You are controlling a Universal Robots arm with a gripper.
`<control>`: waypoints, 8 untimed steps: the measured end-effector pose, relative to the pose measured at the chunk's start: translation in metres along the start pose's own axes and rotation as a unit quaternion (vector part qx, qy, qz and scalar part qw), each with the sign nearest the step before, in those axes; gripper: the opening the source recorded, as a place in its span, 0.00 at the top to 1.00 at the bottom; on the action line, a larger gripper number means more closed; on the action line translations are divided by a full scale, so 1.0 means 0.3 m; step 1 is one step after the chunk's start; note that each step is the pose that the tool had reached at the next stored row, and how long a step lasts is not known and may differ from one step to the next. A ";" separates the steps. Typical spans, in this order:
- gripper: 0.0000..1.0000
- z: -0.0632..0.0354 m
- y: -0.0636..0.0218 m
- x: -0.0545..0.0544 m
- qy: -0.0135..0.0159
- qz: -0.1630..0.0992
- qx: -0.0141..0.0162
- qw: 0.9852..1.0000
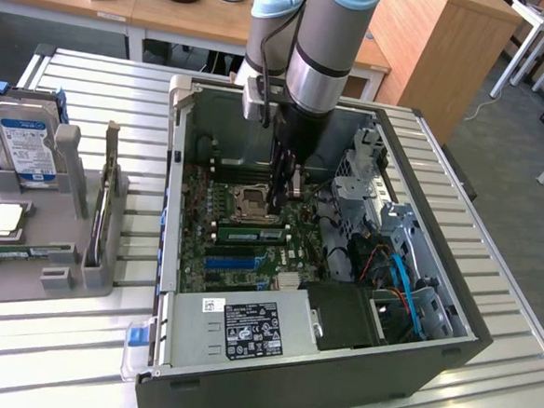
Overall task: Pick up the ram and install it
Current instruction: 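Press down the ram until it locks into place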
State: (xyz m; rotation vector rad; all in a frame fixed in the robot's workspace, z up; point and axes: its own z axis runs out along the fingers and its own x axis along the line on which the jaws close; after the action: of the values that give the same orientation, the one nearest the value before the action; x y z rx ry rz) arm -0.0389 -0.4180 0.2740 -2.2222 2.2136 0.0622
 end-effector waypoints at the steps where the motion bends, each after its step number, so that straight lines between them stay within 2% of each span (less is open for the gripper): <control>1: 0.75 0.000 0.000 0.000 0.000 0.000 0.000 1.000; 8: 0.75 0.000 0.000 0.000 0.000 0.000 0.000 1.000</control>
State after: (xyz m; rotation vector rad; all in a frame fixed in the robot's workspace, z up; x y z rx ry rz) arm -0.0389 -0.4180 0.2740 -2.2222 2.2136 0.0622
